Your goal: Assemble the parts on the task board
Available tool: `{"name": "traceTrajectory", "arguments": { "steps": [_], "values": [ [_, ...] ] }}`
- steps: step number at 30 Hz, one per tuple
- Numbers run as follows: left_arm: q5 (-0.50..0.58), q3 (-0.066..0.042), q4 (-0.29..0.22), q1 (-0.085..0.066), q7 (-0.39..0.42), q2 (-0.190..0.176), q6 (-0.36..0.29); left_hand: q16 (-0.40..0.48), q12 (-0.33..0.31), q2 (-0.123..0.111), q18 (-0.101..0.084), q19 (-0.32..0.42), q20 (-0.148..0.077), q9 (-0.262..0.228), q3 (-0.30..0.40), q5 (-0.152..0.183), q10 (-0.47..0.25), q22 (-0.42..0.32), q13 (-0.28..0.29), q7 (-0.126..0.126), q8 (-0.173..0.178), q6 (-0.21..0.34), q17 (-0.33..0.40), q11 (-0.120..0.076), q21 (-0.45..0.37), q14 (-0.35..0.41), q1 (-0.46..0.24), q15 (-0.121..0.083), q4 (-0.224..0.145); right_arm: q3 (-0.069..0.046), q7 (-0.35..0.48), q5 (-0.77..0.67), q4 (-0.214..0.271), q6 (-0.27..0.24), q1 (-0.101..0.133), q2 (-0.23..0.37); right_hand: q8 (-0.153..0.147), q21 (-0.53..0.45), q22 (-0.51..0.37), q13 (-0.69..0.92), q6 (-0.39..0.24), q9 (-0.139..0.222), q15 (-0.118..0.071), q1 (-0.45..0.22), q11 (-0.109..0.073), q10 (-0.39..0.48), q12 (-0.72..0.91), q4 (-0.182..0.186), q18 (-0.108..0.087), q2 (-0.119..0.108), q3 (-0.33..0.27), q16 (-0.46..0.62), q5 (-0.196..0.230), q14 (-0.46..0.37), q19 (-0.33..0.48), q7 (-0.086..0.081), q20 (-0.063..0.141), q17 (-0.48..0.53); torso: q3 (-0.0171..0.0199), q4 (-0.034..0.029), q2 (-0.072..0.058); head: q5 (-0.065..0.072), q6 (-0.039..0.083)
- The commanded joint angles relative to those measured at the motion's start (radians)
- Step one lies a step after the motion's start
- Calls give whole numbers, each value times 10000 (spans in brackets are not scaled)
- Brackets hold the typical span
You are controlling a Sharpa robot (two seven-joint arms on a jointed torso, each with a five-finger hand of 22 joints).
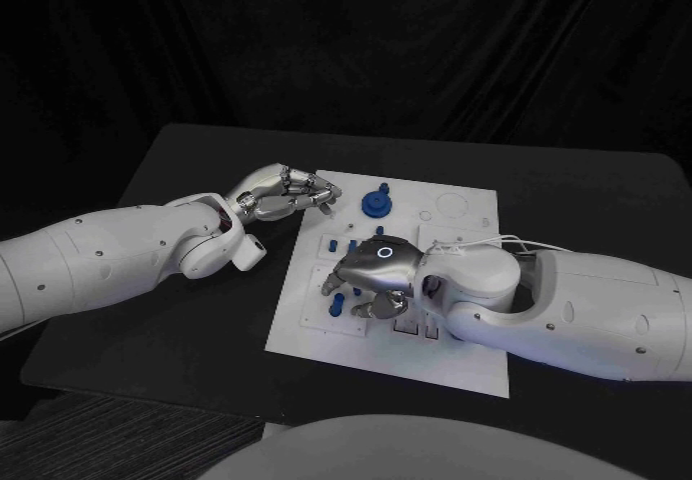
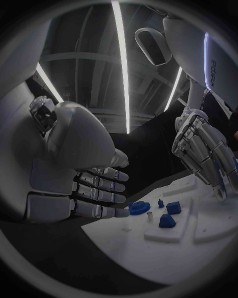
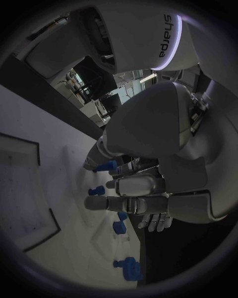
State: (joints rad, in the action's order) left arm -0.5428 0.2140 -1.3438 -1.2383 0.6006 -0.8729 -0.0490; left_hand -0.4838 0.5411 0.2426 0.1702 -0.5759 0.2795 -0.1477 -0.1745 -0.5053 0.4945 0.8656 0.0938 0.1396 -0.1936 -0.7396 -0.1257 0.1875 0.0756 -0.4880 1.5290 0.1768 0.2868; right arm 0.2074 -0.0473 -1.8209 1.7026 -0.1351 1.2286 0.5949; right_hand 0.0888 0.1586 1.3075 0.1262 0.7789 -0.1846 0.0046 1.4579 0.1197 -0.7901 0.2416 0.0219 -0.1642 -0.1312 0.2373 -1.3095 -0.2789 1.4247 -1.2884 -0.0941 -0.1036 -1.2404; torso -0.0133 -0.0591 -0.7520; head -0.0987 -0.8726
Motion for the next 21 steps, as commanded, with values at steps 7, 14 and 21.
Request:
{"name": "traceTrajectory", "arguments": {
  "steps": [7, 14, 21],
  "values": [
    [58, -9, -3, 23, 77, -41, 130, -34, 8, -32, 22, -36, 16, 11, 62, -45, -3, 11, -10, 48, -36, 16, 12, 34, 71, 47, 34, 15, 5, -6, 627, -71, 409, -1805, 326, 591, 217, -122, 42, 209, 541, -56, -13, -64, -102, -614, 757, 110, -167, 209, -45, -204, -138, 189, -205, -262, 26, -148, 2, 5, -2, 56, 0],
    [58, -9, 11, 32, 75, -5, 159, -36, 7, -30, 25, -54, 20, 13, 74, -43, -5, 13, -11, 51, -37, 18, 13, 29, 81, 47, 31, 15, 6, -5, 628, -71, 316, -1579, 405, 588, 418, -261, 5, 446, 1163, -104, -10, -321, -189, -782, 1274, 352, -160, 170, -12, -122, 210, 120, -204, -424, 11, -14, -7, 9, 5, 58, 0],
    [58, -9, 3, 41, 64, -16, 174, -36, 6, -29, 27, -61, 22, 14, 79, -43, -7, 14, -12, 51, -37, 19, 14, 28, 85, 47, 30, 15, 6, -4, 417, -71, 170, -956, 393, 489, 529, -664, -205, 786, 1725, -226, 76, -684, -84, 187, 1707, 743, -148, 40, -290, 274, 900, -287, -15, -130, -90, 491, -3, 33, 6, 40, 0]
  ]
}}
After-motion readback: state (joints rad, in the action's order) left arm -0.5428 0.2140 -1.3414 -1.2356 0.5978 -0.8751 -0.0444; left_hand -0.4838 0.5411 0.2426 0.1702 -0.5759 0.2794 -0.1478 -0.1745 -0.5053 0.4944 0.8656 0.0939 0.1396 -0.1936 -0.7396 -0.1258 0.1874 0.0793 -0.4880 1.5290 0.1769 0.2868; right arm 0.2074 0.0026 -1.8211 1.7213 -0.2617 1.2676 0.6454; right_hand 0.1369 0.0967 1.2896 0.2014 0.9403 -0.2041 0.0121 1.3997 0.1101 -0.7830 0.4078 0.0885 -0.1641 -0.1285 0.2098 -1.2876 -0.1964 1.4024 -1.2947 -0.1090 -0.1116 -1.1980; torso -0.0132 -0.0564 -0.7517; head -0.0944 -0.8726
